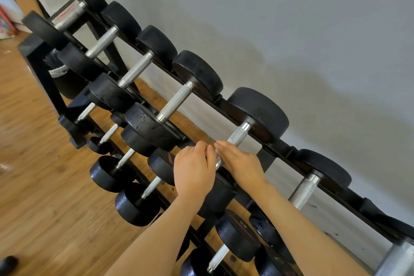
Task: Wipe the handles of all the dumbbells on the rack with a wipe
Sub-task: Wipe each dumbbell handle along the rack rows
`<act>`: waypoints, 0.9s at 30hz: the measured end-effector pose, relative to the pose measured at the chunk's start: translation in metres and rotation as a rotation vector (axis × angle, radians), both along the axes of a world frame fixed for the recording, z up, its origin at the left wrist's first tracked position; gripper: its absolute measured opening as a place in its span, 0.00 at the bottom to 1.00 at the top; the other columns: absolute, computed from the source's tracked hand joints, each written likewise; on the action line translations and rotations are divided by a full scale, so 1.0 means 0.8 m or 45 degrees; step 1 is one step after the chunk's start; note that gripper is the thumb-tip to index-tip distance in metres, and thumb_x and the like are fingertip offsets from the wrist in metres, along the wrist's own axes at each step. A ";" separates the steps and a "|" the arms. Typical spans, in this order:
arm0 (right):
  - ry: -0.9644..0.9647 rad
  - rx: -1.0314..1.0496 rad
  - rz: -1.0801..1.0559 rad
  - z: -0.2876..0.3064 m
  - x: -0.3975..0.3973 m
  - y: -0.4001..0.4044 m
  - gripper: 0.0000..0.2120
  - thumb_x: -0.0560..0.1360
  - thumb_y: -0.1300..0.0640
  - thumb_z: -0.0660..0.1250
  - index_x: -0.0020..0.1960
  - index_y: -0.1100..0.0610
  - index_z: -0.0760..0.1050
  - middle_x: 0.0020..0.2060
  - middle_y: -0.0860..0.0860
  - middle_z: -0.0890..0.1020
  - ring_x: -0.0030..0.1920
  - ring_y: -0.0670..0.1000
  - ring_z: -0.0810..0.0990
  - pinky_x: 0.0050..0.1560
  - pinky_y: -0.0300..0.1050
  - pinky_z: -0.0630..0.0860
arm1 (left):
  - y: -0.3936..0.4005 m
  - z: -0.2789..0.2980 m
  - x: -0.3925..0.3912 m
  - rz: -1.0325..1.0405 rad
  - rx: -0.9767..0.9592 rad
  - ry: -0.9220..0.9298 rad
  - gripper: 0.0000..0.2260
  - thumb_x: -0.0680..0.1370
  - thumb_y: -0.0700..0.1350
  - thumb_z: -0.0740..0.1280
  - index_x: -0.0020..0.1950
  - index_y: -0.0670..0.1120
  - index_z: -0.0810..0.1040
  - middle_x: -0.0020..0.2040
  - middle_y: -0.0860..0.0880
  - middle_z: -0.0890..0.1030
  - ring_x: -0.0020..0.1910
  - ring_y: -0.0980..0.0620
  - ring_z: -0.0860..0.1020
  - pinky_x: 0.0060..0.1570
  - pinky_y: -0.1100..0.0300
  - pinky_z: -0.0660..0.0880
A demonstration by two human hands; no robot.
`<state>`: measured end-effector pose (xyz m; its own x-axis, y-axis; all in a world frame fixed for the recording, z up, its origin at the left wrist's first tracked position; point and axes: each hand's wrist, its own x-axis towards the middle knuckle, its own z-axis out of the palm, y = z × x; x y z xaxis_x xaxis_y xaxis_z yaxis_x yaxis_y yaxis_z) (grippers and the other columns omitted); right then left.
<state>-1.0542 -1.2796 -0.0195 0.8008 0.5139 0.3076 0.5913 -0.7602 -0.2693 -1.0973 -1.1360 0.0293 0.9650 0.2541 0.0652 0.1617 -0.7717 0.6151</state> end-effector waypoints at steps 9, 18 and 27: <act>0.095 0.196 -0.283 0.018 -0.007 -0.004 0.15 0.77 0.49 0.66 0.61 0.40 0.65 0.61 0.51 0.74 0.50 0.51 0.80 0.43 0.45 0.81 | -0.002 0.003 -0.001 0.006 0.026 0.015 0.15 0.82 0.50 0.53 0.43 0.49 0.76 0.34 0.53 0.76 0.35 0.55 0.71 0.40 0.60 0.63; 0.019 0.292 -0.437 0.010 -0.021 0.004 0.16 0.77 0.49 0.63 0.63 0.48 0.69 0.54 0.52 0.76 0.44 0.48 0.80 0.35 0.41 0.80 | -0.002 0.001 -0.001 0.007 0.023 -0.026 0.13 0.83 0.47 0.57 0.43 0.48 0.78 0.33 0.52 0.77 0.34 0.55 0.72 0.40 0.58 0.68; 0.180 0.453 -0.409 0.011 -0.017 -0.010 0.10 0.79 0.57 0.64 0.58 0.57 0.77 0.53 0.52 0.75 0.43 0.46 0.78 0.37 0.36 0.79 | -0.002 0.000 0.000 0.004 0.017 -0.011 0.14 0.83 0.47 0.56 0.44 0.47 0.78 0.34 0.51 0.77 0.35 0.54 0.73 0.41 0.53 0.72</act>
<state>-1.0677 -1.2875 -0.0109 0.9480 0.1175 0.2958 0.2812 -0.7444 -0.6056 -1.0970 -1.1379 0.0296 0.9635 0.2565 0.0770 0.1590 -0.7791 0.6064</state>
